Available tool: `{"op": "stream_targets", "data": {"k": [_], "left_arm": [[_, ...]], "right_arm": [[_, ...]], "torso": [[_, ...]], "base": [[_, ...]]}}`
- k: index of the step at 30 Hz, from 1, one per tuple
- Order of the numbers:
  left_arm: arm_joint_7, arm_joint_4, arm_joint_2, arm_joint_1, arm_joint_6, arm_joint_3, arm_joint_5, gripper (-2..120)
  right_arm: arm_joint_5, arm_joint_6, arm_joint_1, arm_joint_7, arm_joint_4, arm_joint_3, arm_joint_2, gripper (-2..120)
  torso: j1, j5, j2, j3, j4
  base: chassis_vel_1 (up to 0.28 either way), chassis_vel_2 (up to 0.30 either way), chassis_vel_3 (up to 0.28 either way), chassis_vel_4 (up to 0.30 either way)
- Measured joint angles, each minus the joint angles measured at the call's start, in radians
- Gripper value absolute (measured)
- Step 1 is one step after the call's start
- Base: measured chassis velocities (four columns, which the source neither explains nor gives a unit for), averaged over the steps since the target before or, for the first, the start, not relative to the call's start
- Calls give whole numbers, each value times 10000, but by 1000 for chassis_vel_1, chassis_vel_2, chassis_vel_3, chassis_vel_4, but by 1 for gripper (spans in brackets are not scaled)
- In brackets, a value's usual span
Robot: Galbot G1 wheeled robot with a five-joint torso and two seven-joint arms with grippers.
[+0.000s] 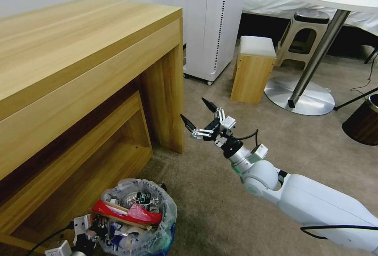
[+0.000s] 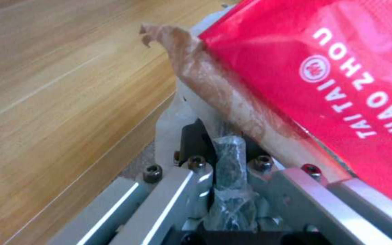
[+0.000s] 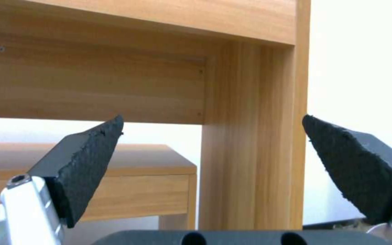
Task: Pick up the trash bin and place the garbage on the floor into it.
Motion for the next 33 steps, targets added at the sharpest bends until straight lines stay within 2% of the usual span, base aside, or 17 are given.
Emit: {"op": "stream_targets", "data": {"k": [3,5,7,8,10,12,13,16,18,20,22,24,25,26,29,30,33], "left_arm": [[-16,6,28,2,12,-11,0,3],[-27,9,43,42,6,-45,73,11],[-22,8,43,59,-9,-48,109,14],[-10,-3,35,88,-18,-77,186,21],[-5,-8,30,95,-21,-86,211,23],[19,-25,-8,120,-77,-111,342,31],[49,-26,-45,133,-137,-138,456,39],[64,-33,-78,145,-180,-159,518,46],[76,-98,-184,166,-327,-252,734,57],[76,-122,-209,173,-356,-270,764,59],[69,-318,-329,214,-465,-366,846,73],[67,-368,-351,223,-487,-390,867,74],[66,-509,-414,257,-554,-466,929,82],[66,-509,-414,257,-554,-466,929,82],[60,-756,-545,328,-675,-612,1060,95],[60,-756,-545,328,-675,-612,1060,95],[65,-1064,-763,374,-843,-764,1314,106]], "right_arm": [[-85,0,-145,8,2,178,-7,100],[-142,-11,-305,13,2,407,-32,100],[-169,-14,-364,23,3,479,-40,100],[-227,-36,-480,52,2,595,-60,100],[-246,-43,-513,59,2,629,-64,100],[-318,-58,-668,90,2,801,-66,100],[-370,-66,-801,118,2,931,-51,100],[-425,-66,-883,125,2,1015,-45,100],[-512,-66,-1016,126,-9,1130,-22,100],[-524,-66,-1033,127,-11,1147,-11,100],[-571,-57,-1116,130,-13,1250,83,100],[-574,-56,-1127,134,-14,1266,100,100],[-583,-56,-1156,145,-32,1322,157,100],[-583,-56,-1156,145,-32,1322,157,100],[-590,-125,-1236,249,-48,1523,297,100],[-590,-125,-1236,249,-48,1523,297,100],[-738,-354,-1418,628,-52,1781,449,100]], "torso": [[0,-2,0,0,0],[0,-6,0,1,-2],[0,-7,0,1,-2],[0,-7,0,1,-3],[0,-7,0,1,-3],[1,-8,0,2,-3],[0,-8,0,1,-3],[0,-6,0,1,-2],[0,-4,0,1,-3],[0,-5,0,2,-2],[0,-4,0,1,-1],[0,-3,0,1,-1],[0,-3,0,2,-1],[0,-3,0,2,-1],[0,-3,0,2,-1],[0,-3,0,2,-1],[0,-2,-1,2,-1]], "base": [[0,0,0,0],[0,0,0,0],[0,0,0,0],[0,0,0,0],[0,0,0,0],[0,0,0,0],[0,0,0,0],[0,0,0,0],[0,0,0,0],[0,0,0,0],[0,0,0,0],[0,0,0,0],[0,0,0,0],[0,0,0,0],[0,0,0,0],[0,0,0,0],[0,0,0,0]]}}
